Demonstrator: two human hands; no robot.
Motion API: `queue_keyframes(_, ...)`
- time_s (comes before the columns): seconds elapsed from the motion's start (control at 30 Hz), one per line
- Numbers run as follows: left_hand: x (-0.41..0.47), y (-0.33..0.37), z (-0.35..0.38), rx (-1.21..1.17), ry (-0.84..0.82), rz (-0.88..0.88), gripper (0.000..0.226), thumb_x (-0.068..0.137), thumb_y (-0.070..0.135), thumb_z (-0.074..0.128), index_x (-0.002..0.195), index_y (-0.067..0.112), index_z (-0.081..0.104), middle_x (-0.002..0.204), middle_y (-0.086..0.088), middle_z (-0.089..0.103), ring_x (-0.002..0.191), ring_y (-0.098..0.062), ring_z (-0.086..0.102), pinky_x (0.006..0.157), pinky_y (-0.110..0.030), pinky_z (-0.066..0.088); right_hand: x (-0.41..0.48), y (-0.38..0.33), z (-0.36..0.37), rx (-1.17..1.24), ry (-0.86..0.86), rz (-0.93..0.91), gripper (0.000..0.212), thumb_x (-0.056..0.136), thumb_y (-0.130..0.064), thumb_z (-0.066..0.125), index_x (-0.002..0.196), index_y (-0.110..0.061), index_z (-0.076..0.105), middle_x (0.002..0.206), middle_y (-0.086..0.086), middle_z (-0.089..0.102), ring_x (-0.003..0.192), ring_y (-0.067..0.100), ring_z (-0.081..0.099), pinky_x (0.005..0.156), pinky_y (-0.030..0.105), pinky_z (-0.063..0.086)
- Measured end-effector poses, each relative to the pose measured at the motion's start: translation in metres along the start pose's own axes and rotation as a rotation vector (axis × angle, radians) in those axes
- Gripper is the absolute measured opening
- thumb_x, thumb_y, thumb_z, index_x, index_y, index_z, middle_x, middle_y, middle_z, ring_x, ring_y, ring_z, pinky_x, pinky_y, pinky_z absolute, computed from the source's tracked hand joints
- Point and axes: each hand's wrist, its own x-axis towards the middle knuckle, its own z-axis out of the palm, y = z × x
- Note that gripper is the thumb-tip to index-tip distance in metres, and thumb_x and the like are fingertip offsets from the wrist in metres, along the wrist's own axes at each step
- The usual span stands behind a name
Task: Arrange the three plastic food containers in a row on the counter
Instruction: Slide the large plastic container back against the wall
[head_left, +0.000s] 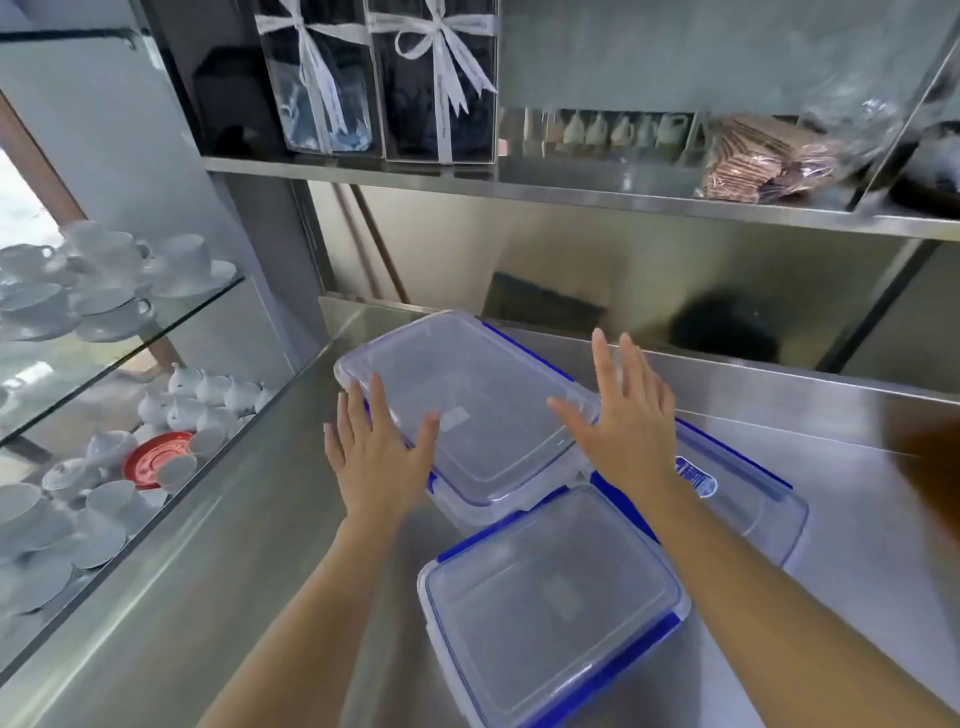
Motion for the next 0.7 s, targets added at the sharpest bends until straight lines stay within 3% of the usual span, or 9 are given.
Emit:
queue_keyframes(0.13, 0.000, -0.001, 0.007, -0.255, -0.117, -0.377, 0.084, 0.077, 0.055, 0.063, 0.131, 0.000, 0.031, 0.133, -0.016, 0.035, 0.131, -0.034, 0.032, 0.107, -0.047, 0.027, 0.008, 0.002, 0.019, 0.055, -0.114, 0.076, 0.082, 0.081, -0.072, 0.030, 0.146, -0.029, 0.006, 0.155, 0.009, 0.018, 0.141, 0.030, 0.020, 0.110, 0.049, 0.020)
queue_keyframes(0.27, -0.001, 0.001, 0.011, -0.435, -0.187, -0.444, 0.076, 0.077, 0.041, 0.071, 0.126, -0.001, 0.032, 0.121, -0.012, 0.035, 0.118, -0.031, 0.043, 0.101, -0.044, 0.041, 0.015, 0.008, 0.035, 0.152, -0.320, 0.212, 0.082, 0.080, -0.068, 0.040, 0.143, -0.021, 0.020, 0.150, 0.010, 0.031, 0.135, 0.032, 0.031, 0.106, 0.050, 0.027)
queue_keyframes(0.33, -0.001, 0.005, 0.010, -0.449, -0.198, -0.450, 0.068, 0.080, 0.037, 0.069, 0.126, 0.003, 0.033, 0.123, -0.012, 0.041, 0.108, -0.028, 0.051, 0.084, -0.041, 0.051, 0.016, 0.008, 0.037, 0.174, -0.381, 0.221, 0.074, 0.081, -0.063, 0.048, 0.136, -0.016, 0.033, 0.142, 0.012, 0.042, 0.126, 0.032, 0.041, 0.099, 0.049, 0.037)
queue_keyframes(0.4, -0.001, 0.009, 0.007, -0.440, -0.199, -0.464, 0.062, 0.083, 0.035, 0.066, 0.127, 0.004, 0.035, 0.126, -0.012, 0.044, 0.101, -0.025, 0.054, 0.070, -0.033, 0.050, 0.018, 0.009, 0.037, 0.174, -0.376, 0.229, 0.075, 0.079, -0.060, 0.055, 0.135, -0.015, 0.034, 0.139, 0.012, 0.044, 0.124, 0.033, 0.044, 0.096, 0.048, 0.040)
queue_keyframes(0.5, 0.002, 0.008, 0.005, -0.392, -0.205, -0.469, 0.055, 0.087, 0.034, 0.059, 0.128, 0.004, 0.037, 0.127, -0.013, 0.045, 0.105, -0.031, 0.057, 0.083, -0.041, 0.052, 0.021, 0.011, 0.031, 0.238, -0.418, 0.291, 0.076, 0.077, -0.056, 0.061, 0.136, -0.016, 0.035, 0.137, 0.012, 0.046, 0.122, 0.033, 0.045, 0.092, 0.047, 0.044)
queue_keyframes(0.6, 0.011, 0.000, -0.001, -0.310, -0.223, -0.452, 0.044, 0.090, 0.031, 0.052, 0.122, 0.002, 0.044, 0.125, -0.014, 0.048, 0.094, -0.028, 0.054, 0.078, -0.039, 0.046, 0.014, 0.007, 0.026, 0.263, -0.451, 0.269, 0.064, 0.073, -0.057, 0.064, 0.121, -0.017, 0.048, 0.120, 0.009, 0.055, 0.104, 0.026, 0.054, 0.081, 0.040, 0.048)
queue_keyframes(0.7, 0.026, -0.016, -0.009, -0.271, -0.273, -0.409, 0.033, 0.091, 0.027, 0.047, 0.109, 0.000, 0.053, 0.116, -0.019, 0.056, 0.089, -0.032, 0.056, 0.076, -0.038, 0.044, -0.002, -0.002, 0.022, 0.353, -0.495, 0.250, 0.062, 0.072, -0.060, 0.063, 0.116, -0.019, 0.048, 0.111, 0.003, 0.058, 0.093, 0.020, 0.058, 0.075, 0.037, 0.052)
